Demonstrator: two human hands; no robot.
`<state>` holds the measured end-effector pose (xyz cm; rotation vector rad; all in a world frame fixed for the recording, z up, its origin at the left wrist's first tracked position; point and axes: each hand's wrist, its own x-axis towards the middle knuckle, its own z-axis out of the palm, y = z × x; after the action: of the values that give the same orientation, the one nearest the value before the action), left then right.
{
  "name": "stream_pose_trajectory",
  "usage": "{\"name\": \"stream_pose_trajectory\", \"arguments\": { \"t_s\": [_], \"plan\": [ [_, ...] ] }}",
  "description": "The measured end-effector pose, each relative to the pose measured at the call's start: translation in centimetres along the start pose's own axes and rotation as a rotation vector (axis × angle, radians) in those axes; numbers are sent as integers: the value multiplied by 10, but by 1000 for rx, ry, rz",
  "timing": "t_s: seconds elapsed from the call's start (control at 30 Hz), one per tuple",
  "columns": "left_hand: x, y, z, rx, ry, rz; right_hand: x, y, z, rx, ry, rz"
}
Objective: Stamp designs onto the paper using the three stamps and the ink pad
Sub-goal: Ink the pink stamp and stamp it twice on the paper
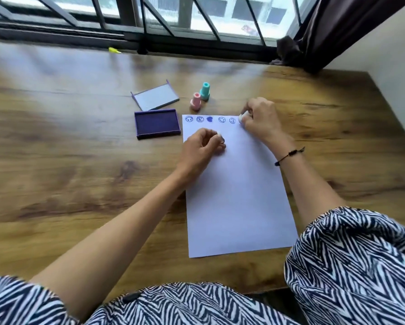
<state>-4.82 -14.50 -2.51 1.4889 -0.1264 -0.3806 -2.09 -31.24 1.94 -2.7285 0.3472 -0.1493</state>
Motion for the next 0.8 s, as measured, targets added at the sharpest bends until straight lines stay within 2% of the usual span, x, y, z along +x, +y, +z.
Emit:
{"name": "stream_pose_trajectory", "arguments": {
  "t_s": [0.37,0.8],
  "plan": [
    [0,-1,0,-30,9,1,2,2,8,-233,16,-107],
    [1,-7,0,-6,7,17,6,1,8,-278,-44,-143]
  ]
}}
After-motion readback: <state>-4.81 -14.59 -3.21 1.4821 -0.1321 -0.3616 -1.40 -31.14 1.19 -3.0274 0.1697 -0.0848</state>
